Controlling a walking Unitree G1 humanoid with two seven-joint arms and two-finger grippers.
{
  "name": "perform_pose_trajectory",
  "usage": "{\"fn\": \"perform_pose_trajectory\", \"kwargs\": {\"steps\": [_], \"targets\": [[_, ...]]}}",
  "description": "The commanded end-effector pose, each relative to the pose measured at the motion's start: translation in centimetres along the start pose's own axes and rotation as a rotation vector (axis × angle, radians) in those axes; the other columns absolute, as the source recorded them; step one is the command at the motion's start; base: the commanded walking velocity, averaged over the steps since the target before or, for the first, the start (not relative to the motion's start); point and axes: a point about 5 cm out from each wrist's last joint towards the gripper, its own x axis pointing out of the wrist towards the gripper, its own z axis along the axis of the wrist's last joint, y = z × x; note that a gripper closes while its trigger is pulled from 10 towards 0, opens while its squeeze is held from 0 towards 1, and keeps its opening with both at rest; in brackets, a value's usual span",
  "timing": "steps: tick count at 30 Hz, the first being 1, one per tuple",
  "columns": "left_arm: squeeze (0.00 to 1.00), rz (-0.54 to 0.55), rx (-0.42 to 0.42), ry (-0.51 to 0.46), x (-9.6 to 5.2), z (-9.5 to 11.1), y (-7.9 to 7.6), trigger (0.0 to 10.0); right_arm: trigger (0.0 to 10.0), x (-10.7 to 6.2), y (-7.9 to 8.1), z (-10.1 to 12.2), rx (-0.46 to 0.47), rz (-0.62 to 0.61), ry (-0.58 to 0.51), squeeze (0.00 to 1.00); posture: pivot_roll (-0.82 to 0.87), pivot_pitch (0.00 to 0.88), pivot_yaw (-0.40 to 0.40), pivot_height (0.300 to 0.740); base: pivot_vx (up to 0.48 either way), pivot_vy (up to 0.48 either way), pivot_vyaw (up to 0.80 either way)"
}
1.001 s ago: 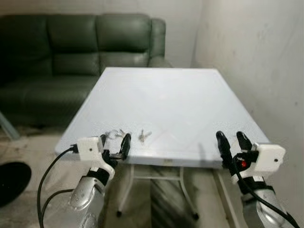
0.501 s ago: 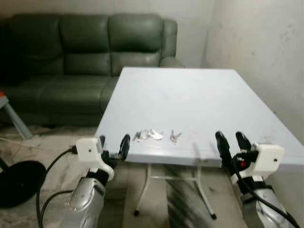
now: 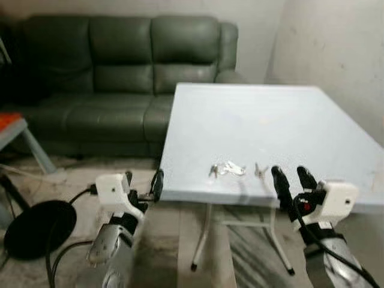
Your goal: Hang keys on a hook
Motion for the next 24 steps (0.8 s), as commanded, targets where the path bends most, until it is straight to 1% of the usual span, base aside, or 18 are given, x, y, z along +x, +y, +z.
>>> {"fn": "perform_pose_trajectory", "kwargs": {"steps": [1, 7, 14, 18, 19, 20, 22, 23, 24], "targets": [[0.00, -0.001, -0.008, -0.001, 0.1, 0.1, -0.4, 10.0, 10.0, 0.0, -0.4, 0.3, -0.021, -0.008, 0.002, 0.00, 0.03, 0.000, -0.043, 0.740, 0.000, 0.000, 0.00], [0.00, 0.029, -0.005, 0.015, 0.3, -0.1, -0.2, 10.0, 10.0, 0.1, -0.5, 0.0, -0.030, 0.000, 0.028, 0.00, 0.03, 0.000, -0.044, 0.740, 0.000, 0.000, 0.00], [0.00, 0.030, 0.002, 0.024, 0.3, -0.2, -0.2, 10.0, 10.0, 0.3, -0.6, -0.1, -0.037, 0.001, 0.038, 0.00, 0.03, 0.000, -0.045, 0.740, 0.000, 0.000, 0.00], [0.00, 0.003, 0.007, 0.035, 0.5, -0.5, -0.8, 10.0, 10.0, 0.7, -0.8, -0.3, -0.055, 0.009, 0.055, 0.00, 0.03, 0.000, -0.044, 0.740, 0.000, 0.000, 0.00], [0.00, -0.029, 0.013, 0.045, 0.5, -0.7, -1.3, 10.0, 10.0, 1.0, -0.9, -0.4, -0.067, 0.024, 0.063, 0.00, 0.03, 0.000, -0.044, 0.740, 0.000, 0.000, 0.00], [0.00, -0.029, 0.013, 0.045, 0.5, -0.7, -1.3, 10.0, 10.0, 1.0, -0.9, -0.4, -0.067, 0.024, 0.063, 0.00, 0.03, 0.000, -0.044, 0.740, 0.000, 0.000, 0.00], [0.00, -0.078, 0.006, 0.072, 0.6, -1.1, -2.2, 10.0, 10.0, 1.5, -1.2, -0.6, -0.081, 0.037, 0.083, 0.00, 0.03, 0.000, -0.046, 0.740, 0.000, 0.000, 0.00], [0.00, -0.114, -0.011, 0.103, 0.7, -1.5, -2.8, 10.0, 10.0, 1.9, -1.4, -0.8, -0.096, 0.049, 0.098, 0.00, 0.03, 0.000, -0.047, 0.740, 0.000, 0.000, 0.00], [0.00, -0.114, -0.011, 0.103, 0.7, -1.5, -2.8, 10.0, 10.0, 1.9, -1.4, -0.8, -0.096, 0.049, 0.098, 0.00, 0.03, 0.000, -0.047, 0.740, 0.000, 0.000, 0.00]]}}
